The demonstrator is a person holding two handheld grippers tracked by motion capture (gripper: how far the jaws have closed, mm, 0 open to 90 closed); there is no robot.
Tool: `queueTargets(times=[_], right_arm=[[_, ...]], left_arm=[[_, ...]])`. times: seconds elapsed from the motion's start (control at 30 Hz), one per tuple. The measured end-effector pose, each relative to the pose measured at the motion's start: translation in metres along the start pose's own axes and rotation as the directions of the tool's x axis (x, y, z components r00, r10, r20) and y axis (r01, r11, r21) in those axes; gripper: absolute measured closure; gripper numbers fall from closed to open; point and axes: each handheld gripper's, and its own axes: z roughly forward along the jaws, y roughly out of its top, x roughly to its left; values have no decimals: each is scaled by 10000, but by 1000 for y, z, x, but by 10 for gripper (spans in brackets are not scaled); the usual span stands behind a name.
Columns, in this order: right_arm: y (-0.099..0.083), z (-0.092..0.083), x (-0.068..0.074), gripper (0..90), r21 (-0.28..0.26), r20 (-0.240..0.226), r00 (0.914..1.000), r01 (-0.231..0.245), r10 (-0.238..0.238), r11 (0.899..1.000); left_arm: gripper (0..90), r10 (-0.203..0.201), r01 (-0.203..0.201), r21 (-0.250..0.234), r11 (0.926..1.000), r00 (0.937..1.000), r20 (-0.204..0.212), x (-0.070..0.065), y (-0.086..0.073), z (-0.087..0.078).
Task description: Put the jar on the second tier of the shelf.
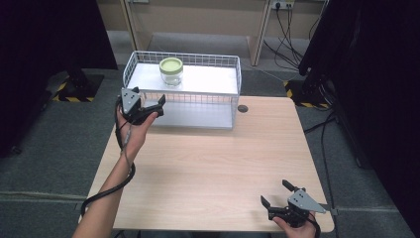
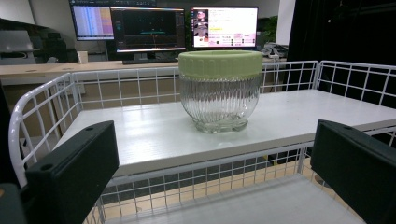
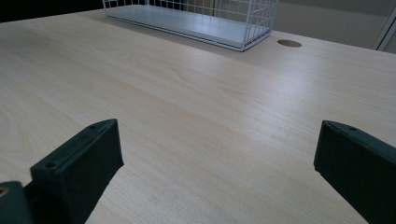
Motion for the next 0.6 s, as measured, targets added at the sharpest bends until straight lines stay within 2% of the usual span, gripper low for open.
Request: queueTargets(times=[0.27, 0.6], right_arm=[[0, 0, 0, 14, -3, -1, 10000, -4, 4, 10000], [0, 0, 0, 14, 7, -2, 10000, 9, -9, 10000]], left_arm=[[6, 122, -122, -22, 9999, 9999, 8, -1, -10, -8], [6, -82, 82, -59, 9999, 9999, -63, 1, -27, -23]])
